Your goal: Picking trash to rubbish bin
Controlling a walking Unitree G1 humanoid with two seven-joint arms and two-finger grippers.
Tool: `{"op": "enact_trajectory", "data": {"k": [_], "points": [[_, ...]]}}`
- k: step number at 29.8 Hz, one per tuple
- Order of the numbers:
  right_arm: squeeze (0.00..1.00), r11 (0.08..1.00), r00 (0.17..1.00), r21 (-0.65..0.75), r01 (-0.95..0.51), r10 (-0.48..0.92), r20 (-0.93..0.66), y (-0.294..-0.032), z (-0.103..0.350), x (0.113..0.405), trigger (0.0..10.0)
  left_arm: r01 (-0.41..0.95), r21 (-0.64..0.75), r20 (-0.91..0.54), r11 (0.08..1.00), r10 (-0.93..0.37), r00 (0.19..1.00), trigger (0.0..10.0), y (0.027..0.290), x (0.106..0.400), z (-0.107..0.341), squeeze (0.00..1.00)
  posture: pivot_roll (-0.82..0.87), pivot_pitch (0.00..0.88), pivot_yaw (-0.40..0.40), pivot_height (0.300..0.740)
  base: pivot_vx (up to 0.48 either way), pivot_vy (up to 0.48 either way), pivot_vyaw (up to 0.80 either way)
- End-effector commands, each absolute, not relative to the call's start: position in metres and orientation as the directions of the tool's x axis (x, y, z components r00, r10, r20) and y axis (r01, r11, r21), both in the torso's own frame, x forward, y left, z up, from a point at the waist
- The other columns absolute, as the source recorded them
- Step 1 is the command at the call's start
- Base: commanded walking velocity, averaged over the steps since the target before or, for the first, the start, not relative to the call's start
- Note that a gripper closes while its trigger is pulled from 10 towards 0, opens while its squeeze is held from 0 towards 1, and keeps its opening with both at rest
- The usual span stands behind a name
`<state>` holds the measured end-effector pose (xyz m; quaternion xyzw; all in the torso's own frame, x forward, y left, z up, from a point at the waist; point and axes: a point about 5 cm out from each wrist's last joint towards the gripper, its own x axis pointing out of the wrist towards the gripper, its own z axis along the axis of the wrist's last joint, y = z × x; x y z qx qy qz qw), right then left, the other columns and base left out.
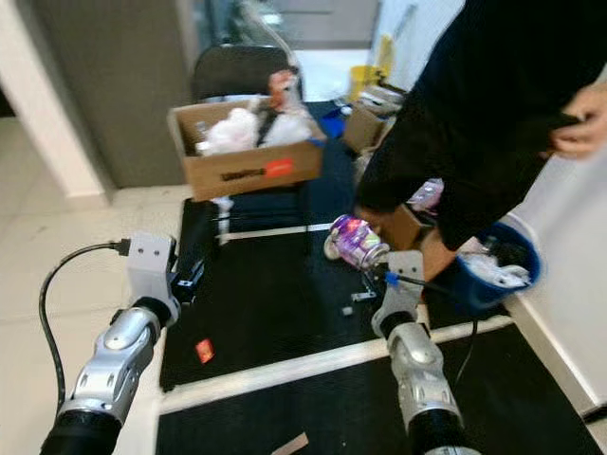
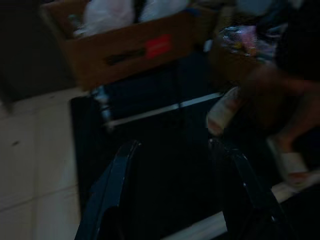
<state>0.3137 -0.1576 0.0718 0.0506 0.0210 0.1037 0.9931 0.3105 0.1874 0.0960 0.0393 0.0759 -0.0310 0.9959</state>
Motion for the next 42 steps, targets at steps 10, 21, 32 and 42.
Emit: {"op": "enact_trajectory", "data": {"k": [10,21,32,42], "points": [[0.00,0.968,0.973,0.125,-0.219,0.226,-0.052,-0.1518,0.0687,0.3149,10.0,0.050,0.077,-0.180,0.996,-0.036,0.983,10.0,0.1916,0.3091,0.0905,0.00,-0.01,0.088,-0.019,0.740,0.268,0.000,0.00],[0.00,0.968,0.972,0.114,-0.222,0.229,-0.059,-0.1518,0.0667,0.3141,10.0,0.051,0.079,-0.179,0.996,-0.036,0.983,10.0,0.1926,0.3087,0.0910,0.00,-0.01,0.089,-0.021,0.740,0.269,0.000,0.00],[0.00,0.973,0.975,0.103,-0.207,0.213,-0.055,-0.1536,0.0694,0.3177,10.0,0.051,0.077,-0.182,0.996,-0.037,0.983,10.0,0.1919,0.3081,0.0895,0.00,-0.01,0.089,-0.025,0.740,0.269,0.000,0.00],[0.00,0.974,0.978,0.108,-0.197,0.203,-0.053,-0.1518,0.0686,0.3176,10.0,0.054,0.067,-0.171,0.996,-0.042,0.984,10.0,0.1921,0.3109,0.0938,0.00,-0.01,0.086,-0.018,0.740,0.287,0.000,0.00]]}}
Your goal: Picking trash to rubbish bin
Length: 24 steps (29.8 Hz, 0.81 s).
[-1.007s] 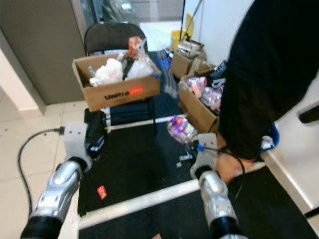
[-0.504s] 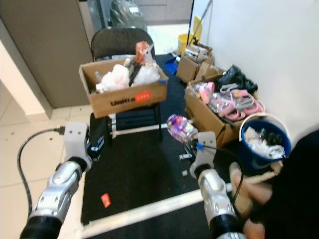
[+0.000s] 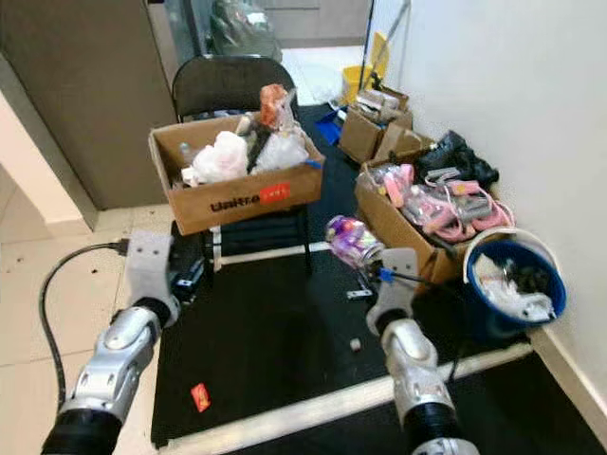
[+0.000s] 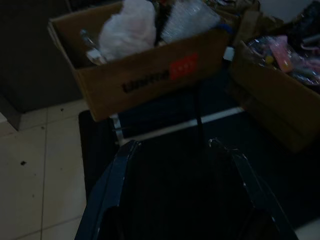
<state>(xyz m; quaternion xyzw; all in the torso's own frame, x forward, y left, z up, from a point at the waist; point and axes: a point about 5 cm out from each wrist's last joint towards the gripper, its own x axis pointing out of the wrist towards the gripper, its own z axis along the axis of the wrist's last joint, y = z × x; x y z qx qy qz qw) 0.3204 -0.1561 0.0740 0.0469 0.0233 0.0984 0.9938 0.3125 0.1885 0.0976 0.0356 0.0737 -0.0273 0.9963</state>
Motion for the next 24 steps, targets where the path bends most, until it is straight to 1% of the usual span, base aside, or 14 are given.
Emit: {"op": "enact_trajectory", "data": {"k": [1,24], "points": [[0.00,0.974,0.978,0.108,-0.197,0.203,-0.053,-0.1518,0.0685,0.3176,10.0,0.054,0.067,-0.171,0.996,-0.042,0.984,10.0,0.1921,0.3109,0.0938,0.00,-0.01,0.086,-0.018,0.740,0.300,0.000,0.00],[0.00,0.977,0.983,0.118,-0.176,0.181,-0.040,-0.1546,0.0714,0.3197,10.0,0.062,0.081,-0.177,0.995,-0.046,0.983,10.0,0.1910,0.3112,0.0926,0.00,-0.01,0.095,-0.012,0.740,0.331,0.000,0.00]]}}
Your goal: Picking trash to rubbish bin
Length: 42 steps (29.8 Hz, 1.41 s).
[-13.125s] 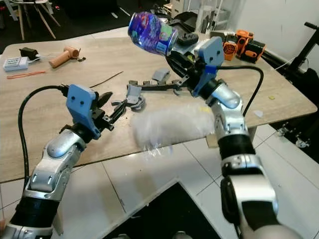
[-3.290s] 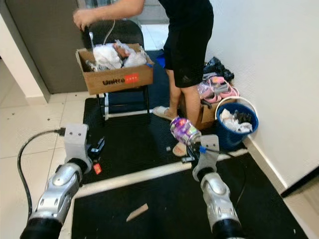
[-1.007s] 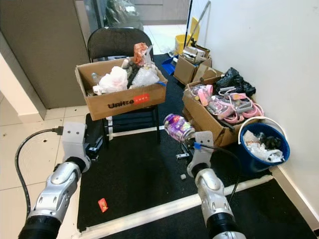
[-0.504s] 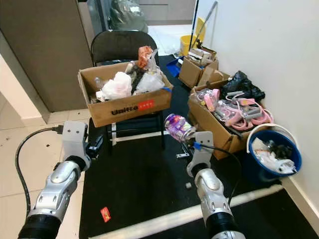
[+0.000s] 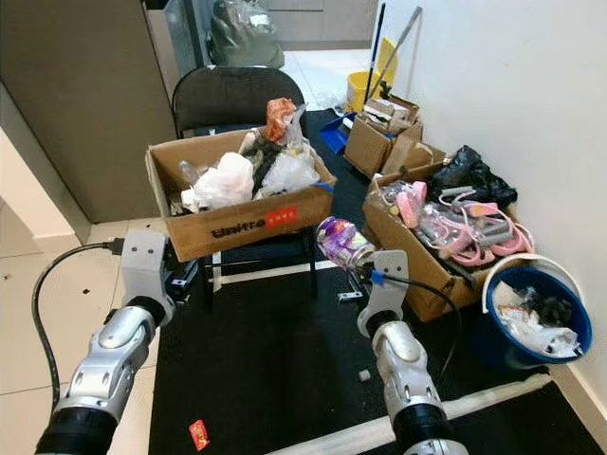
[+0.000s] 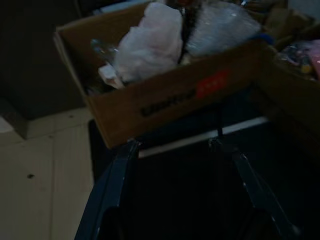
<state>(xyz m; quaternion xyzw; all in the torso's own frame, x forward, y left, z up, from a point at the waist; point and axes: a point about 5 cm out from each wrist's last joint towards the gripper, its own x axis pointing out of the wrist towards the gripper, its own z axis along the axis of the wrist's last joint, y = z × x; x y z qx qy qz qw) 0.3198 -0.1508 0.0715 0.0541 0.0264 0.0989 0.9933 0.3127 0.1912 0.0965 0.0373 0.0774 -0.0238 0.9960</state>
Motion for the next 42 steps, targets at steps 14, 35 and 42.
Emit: {"op": "enact_trajectory", "data": {"k": [14,35,42], "points": [[0.00,0.978,0.984,0.114,-0.174,0.178,-0.027,-0.1541,0.0758,0.3240,10.0,0.060,0.076,-0.172,0.995,-0.046,0.984,10.0,0.1899,0.3132,0.0936,0.00,-0.01,0.083,-0.015,0.740,0.332,0.000,0.00],[0.00,0.975,0.980,0.104,-0.195,0.198,-0.019,-0.1478,0.0786,0.3277,10.0,0.053,0.077,-0.171,0.996,-0.040,0.984,10.0,0.1916,0.3114,0.0932,0.00,-0.01,0.087,-0.021,0.740,0.333,0.000,0.00],[0.00,0.974,0.978,0.093,-0.206,0.208,-0.012,-0.1467,0.0794,0.3270,10.0,0.056,0.075,-0.171,0.996,-0.043,0.984,10.0,0.1909,0.3101,0.0931,0.00,0.00,0.087,-0.020,0.740,0.333,0.000,0.00]]}}
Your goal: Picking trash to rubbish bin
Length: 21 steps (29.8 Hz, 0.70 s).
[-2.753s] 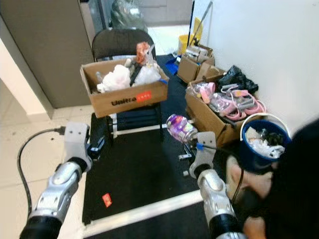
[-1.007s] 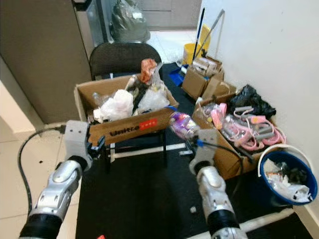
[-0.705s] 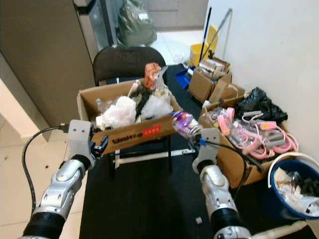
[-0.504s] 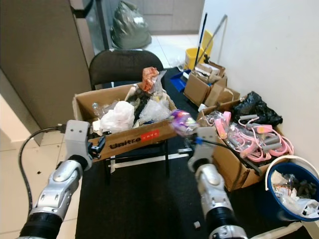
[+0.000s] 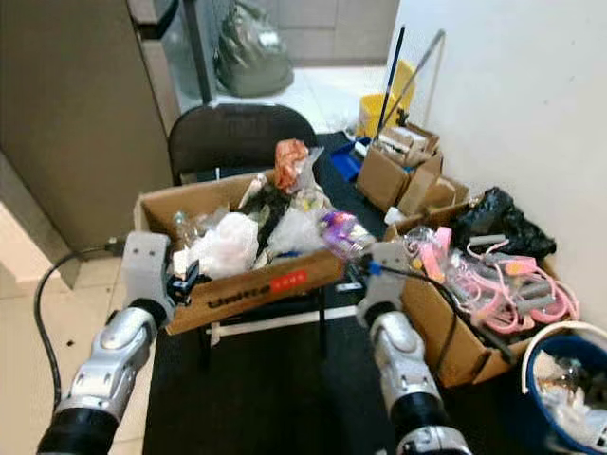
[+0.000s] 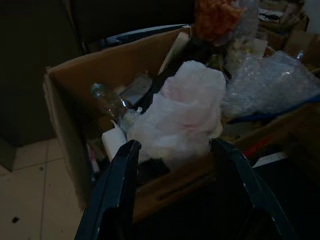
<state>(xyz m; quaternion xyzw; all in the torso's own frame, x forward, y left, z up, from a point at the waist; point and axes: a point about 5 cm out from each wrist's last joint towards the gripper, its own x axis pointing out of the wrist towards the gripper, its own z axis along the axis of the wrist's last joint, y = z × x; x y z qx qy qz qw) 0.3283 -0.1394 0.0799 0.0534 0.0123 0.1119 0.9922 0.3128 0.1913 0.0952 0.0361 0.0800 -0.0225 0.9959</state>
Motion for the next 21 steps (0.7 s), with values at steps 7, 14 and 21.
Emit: {"op": "enact_trajectory", "data": {"k": [7,14,21], "points": [[0.00,0.971,0.976,0.097,-0.218,0.219,0.000,-0.143,0.085,0.332,10.0,0.053,0.083,-0.175,0.995,-0.038,0.984,10.0,0.195,0.308,0.092,0.00,0.00,0.094,-0.022,0.740,0.332,0.000,0.34],[0.00,0.968,0.980,0.156,-0.198,0.200,0.003,-0.142,0.084,0.332,10.0,0.061,0.090,-0.177,0.994,-0.044,0.983,10.0,0.194,0.305,0.091,0.00,0.00,0.094,-0.027,0.740,0.332,0.000,0.57],[0.00,0.965,0.976,0.148,-0.216,0.215,0.022,-0.140,0.090,0.334,10.0,0.069,0.093,-0.182,0.993,-0.051,0.982,10.0,0.192,0.305,0.091,0.00,0.00,0.093,-0.021,0.740,0.334,0.000,0.00]]}}
